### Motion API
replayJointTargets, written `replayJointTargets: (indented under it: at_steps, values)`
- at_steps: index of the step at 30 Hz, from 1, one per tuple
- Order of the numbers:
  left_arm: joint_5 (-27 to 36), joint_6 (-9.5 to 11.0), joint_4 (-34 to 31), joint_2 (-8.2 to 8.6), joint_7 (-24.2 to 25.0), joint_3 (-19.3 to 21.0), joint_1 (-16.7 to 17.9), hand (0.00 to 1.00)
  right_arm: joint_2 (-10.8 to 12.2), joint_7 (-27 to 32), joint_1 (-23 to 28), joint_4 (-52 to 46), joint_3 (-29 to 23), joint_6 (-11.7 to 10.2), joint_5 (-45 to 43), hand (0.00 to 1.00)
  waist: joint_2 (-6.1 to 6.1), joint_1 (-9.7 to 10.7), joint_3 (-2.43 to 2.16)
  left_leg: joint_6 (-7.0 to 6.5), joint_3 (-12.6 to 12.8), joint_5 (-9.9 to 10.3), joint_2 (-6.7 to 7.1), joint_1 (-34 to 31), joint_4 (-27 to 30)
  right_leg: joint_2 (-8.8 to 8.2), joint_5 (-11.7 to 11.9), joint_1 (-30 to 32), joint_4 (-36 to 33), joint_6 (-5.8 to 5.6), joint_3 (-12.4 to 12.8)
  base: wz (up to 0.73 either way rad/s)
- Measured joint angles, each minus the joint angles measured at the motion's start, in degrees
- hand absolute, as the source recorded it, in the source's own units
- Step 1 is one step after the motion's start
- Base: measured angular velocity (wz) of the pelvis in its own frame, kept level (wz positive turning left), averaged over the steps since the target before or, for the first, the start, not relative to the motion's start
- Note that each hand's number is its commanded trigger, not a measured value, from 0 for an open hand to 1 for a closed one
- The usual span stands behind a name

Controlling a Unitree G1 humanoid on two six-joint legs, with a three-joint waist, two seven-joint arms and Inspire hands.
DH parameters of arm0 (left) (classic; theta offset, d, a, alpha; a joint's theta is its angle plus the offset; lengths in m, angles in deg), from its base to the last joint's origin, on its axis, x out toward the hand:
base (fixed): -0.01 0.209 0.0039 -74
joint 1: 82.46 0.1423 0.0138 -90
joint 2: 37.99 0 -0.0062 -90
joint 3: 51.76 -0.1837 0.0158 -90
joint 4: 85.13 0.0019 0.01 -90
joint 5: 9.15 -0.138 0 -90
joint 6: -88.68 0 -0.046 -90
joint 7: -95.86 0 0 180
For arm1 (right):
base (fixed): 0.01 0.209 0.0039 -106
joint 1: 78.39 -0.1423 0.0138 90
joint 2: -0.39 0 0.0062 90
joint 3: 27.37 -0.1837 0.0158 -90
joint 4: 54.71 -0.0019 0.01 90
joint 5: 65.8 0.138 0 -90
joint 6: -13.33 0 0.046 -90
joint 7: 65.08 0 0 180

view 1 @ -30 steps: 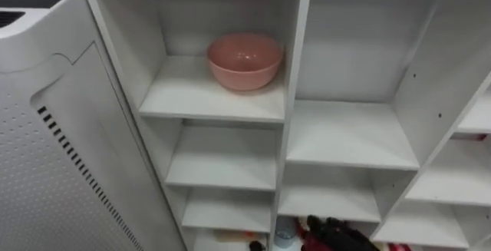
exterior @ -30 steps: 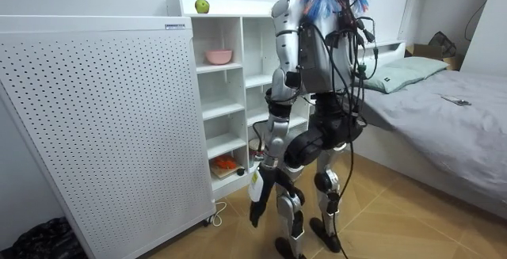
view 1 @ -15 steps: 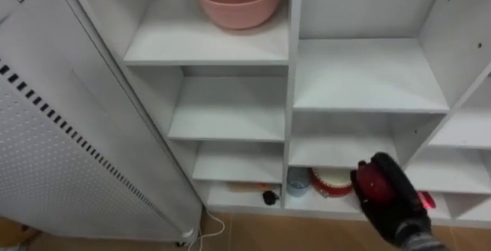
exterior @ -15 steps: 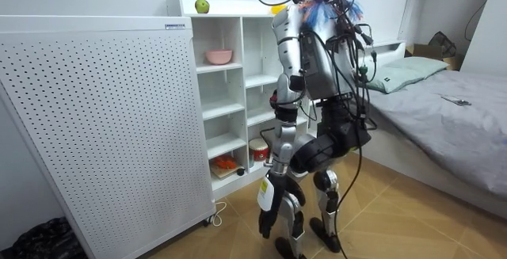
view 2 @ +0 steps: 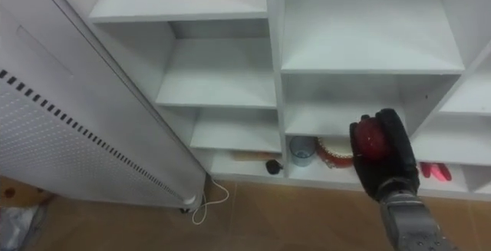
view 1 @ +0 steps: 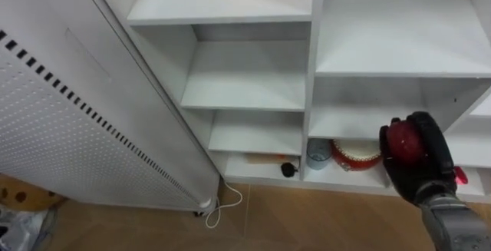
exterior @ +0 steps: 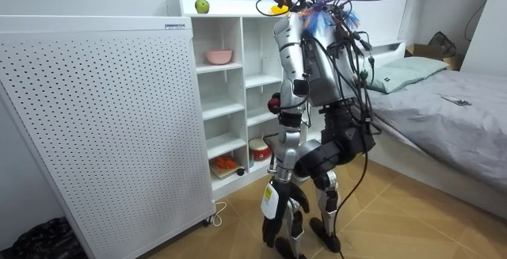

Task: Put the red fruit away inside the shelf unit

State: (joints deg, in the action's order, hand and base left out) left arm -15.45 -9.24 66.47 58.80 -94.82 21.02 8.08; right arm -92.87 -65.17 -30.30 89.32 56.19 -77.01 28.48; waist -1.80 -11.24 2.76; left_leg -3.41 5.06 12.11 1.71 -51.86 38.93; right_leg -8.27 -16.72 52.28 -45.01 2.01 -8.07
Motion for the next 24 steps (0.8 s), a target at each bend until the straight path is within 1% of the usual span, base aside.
replayJointTargets:
  at_steps: [1,2,3,5,7,10,11,12,13,14,17,20,22,24]
  values:
    - [0.01,0.00,0.00,0.00,0.00,-0.02,0.01,0.00,0.00,0.10,0.00,0.00,-0.01,-0.12,0.01,1.00,-0.12,-0.05,-0.01,-0.01,-0.01,0.00,0.00,-0.07,0.05,-0.06,-0.01,0.02,-0.02,0.01,-0.05,0.00]
    - [0.01,-0.01,0.00,0.00,0.00,-0.03,0.08,0.00,-0.01,0.27,0.00,0.00,-0.02,-0.34,0.01,0.93,-0.37,-0.16,-0.11,-0.04,-0.05,0.02,0.00,-0.25,0.26,-0.17,-0.06,0.08,-0.10,0.04,-0.21,0.00]
    - [0.01,-0.01,-0.02,-0.01,0.00,-0.07,0.18,0.00,-0.02,0.54,-0.21,-0.02,-0.02,-0.44,-0.01,0.00,-0.60,-0.20,-0.27,-0.12,0.07,0.07,0.03,-0.45,0.43,-0.39,-0.09,0.27,-0.33,0.03,-0.34,0.00]
    - [0.01,-0.04,-0.65,-0.12,-0.01,-0.07,0.37,0.00,-0.05,0.99,-1.20,-0.03,-0.02,-0.75,0.00,0.00,-0.61,-0.23,-0.27,-0.25,0.88,0.06,0.00,-0.63,0.43,-0.67,-0.21,0.90,-0.89,-0.05,0.01,-0.03]
    - [0.06,-0.01,-1.56,-0.25,-0.04,-0.04,0.70,0.00,-0.05,1.28,-1.98,-0.13,-0.02,-1.01,0.06,0.00,-0.84,-0.29,-0.44,-0.30,1.12,0.04,-0.04,-0.62,0.35,-0.77,-0.26,0.89,-0.84,-0.07,-0.02,-0.06]
    - [0.84,0.71,-2.70,-0.71,-0.55,0.00,1.53,0.00,-0.35,1.35,-2.76,-0.92,-0.04,-1.50,0.20,0.00,-0.84,-0.22,-0.47,-0.32,1.40,0.05,-0.10,-0.61,0.49,-0.86,-0.26,0.92,-0.91,-0.07,-0.11,0.00]
    - [1.19,0.75,-2.87,-0.69,-0.83,0.00,1.85,0.00,-0.47,1.56,-3.29,-0.92,-0.65,-1.56,0.21,0.00,-0.85,-0.22,-0.48,-0.33,1.29,0.04,-0.04,-0.61,0.60,-1.08,-0.26,0.98,-1.05,-0.07,-0.56,0.00]
    - [1.18,0.74,-3.34,-0.70,-1.17,0.05,2.27,0.00,-0.49,2.03,-3.86,-0.92,-1.67,-1.65,0.20,0.00,-0.85,-0.22,-0.48,-0.36,1.29,0.05,0.01,-0.64,0.74,-1.68,-0.28,0.97,-1.29,-0.01,-1.42,0.00]
    - [1.17,0.74,-3.57,-0.70,-1.22,0.08,2.44,0.00,-0.50,2.14,-4.15,-0.92,-2.01,-1.81,0.18,0.00,-0.85,-0.22,-0.48,-0.38,1.29,0.07,0.05,-0.63,0.83,-1.88,-0.30,0.98,-1.47,0.02,-1.69,0.06]
    - [1.17,0.74,-3.91,-0.70,-1.27,0.08,2.62,0.00,-0.51,2.27,-4.58,-0.92,-2.55,-2.28,0.18,0.00,-0.88,-0.22,-0.55,-0.40,1.30,0.08,0.13,-0.59,0.90,-2.19,-0.33,0.97,-1.79,0.08,-2.00,0.07]
    - [1.16,0.81,-4.37,-0.69,-1.40,0.08,2.76,0.00,-0.53,2.50,-5.36,-0.92,-2.91,-2.79,0.21,0.00,-1.10,-0.35,-0.73,-0.39,1.30,0.08,0.06,-0.55,1.07,-2.53,-0.34,0.82,-1.91,0.22,-3.05,0.02]
    - [1.14,0.82,-4.36,-0.71,-1.57,0.07,2.77,0.00,-0.53,2.59,-5.37,-0.89,-3.97,-2.92,0.22,0.00,-1.45,-0.59,-0.95,-0.41,1.44,0.10,0.07,-0.55,1.39,-2.65,-0.40,0.84,-2.31,0.32,-3.17,0.00]
    - [1.12,0.83,-4.36,-0.78,-1.58,0.07,2.77,0.00,-0.58,2.60,-5.38,-0.89,-4.07,-3.48,0.27,0.00,-1.59,-0.83,-1.04,-0.44,1.45,0.14,0.05,-0.55,1.64,-2.80,-0.49,0.89,-2.62,0.46,-3.16,0.00]
    - [1.09,0.85,-4.36,-0.80,-1.57,0.06,2.77,0.00,-0.74,2.62,-5.38,-0.89,-4.49,-3.69,0.44,0.00,-1.81,-1.52,-1.19,-0.44,1.57,0.15,-0.07,-0.55,1.60,-2.96,-0.81,0.88,-2.71,0.68,-3.12,-0.04]
